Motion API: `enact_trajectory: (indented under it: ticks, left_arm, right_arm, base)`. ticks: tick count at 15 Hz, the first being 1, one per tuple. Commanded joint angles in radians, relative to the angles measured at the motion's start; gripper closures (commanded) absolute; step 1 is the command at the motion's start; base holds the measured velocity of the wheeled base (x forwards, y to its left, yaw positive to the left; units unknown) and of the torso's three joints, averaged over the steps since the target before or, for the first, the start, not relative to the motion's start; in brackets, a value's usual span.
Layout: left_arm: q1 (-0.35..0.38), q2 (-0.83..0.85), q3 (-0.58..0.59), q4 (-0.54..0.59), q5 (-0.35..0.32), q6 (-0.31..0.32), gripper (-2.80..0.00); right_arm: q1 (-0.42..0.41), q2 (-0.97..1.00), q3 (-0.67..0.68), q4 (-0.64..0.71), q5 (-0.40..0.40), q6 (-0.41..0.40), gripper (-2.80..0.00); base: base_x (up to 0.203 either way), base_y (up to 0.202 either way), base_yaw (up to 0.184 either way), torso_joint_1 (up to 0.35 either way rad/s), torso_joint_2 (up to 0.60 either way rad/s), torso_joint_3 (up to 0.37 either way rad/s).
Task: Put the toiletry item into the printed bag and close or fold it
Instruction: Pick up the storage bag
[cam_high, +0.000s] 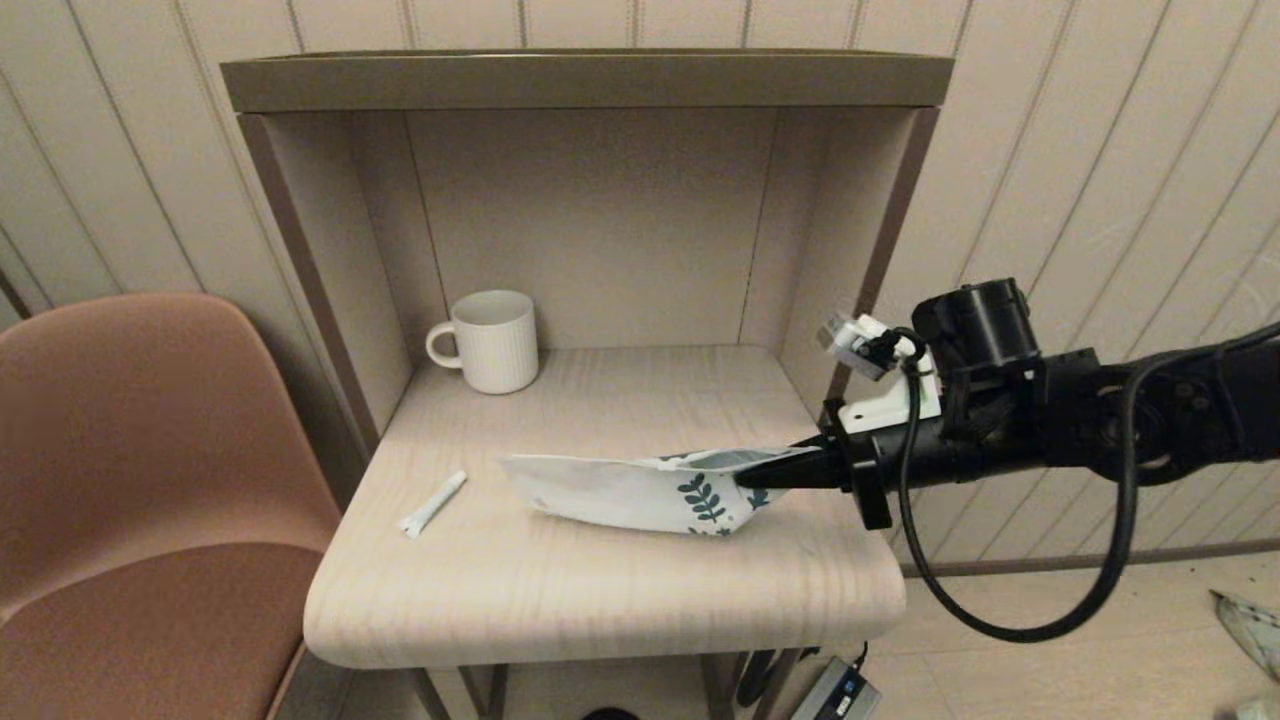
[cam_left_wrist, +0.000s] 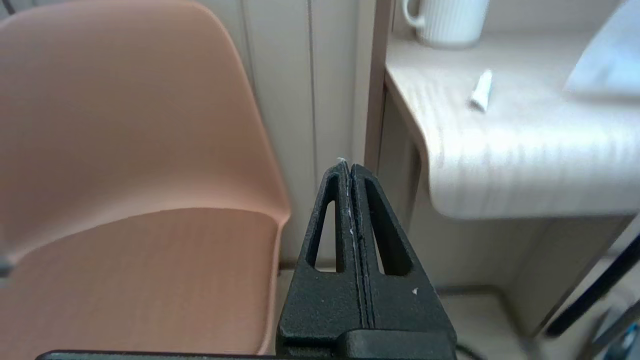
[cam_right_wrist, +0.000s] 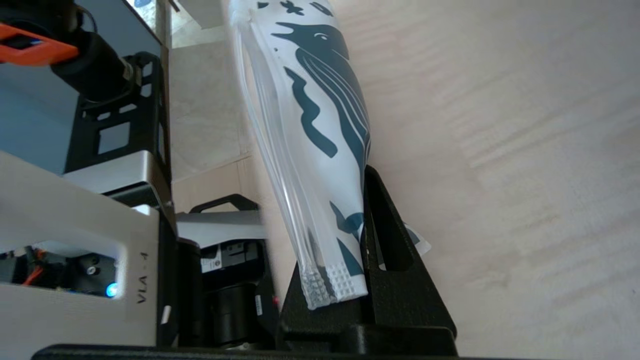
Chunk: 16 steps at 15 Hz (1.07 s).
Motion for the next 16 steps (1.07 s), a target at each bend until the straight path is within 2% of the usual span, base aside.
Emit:
enact_trajectory:
  ticks: [1, 4, 7, 11, 13, 16]
  left_arm:
    - [0.000, 0.014, -0.020, 0.017, -0.003, 0.007, 0.00]
    - [-0.001, 0.140, -0.245, 0.122, -0.028, 0.011, 0.00]
    - [-0.005, 0.439, -0.443, 0.142, -0.078, 0.029, 0.00]
    - [-0.017, 0.876, -0.694, 0.077, -0.308, 0.081, 0.00]
    - [-0.067, 1.061, -0.821, 0.060, -0.390, 0.106, 0.00]
    - [-0.243, 1.283, -1.016, 0.045, -0.442, 0.125, 0.00]
  right_arm:
    - [-0.001, -0.065, 0.019, 0.000, 0.004, -0.001, 0.00]
    - [0.004, -0.129, 0.028, 0.078, -0.046, 0.001, 0.00]
    - [0.050, -0.161, -0.012, 0.180, -0.168, 0.005, 0.00]
    - [0.116, -0.162, -0.142, 0.383, -0.352, 0.037, 0.00]
    - [0.139, -0.155, -0.222, 0.447, -0.378, 0.090, 0.00]
    - [0.189, -0.120, -0.385, 0.550, -0.387, 0.222, 0.00]
  base:
    - [0.000, 0.000, 0.000, 0.000, 0.00, 0.000]
    - [0.000, 0.000, 0.000, 0.000, 0.00, 0.000]
    - [0.000, 0.000, 0.000, 0.000, 0.00, 0.000]
    - [0.000, 0.000, 0.000, 0.000, 0.00, 0.000]
    - [0.000, 0.000, 0.000, 0.000, 0.00, 0.000]
    - [0.000, 0.000, 0.000, 0.000, 0.00, 0.000]
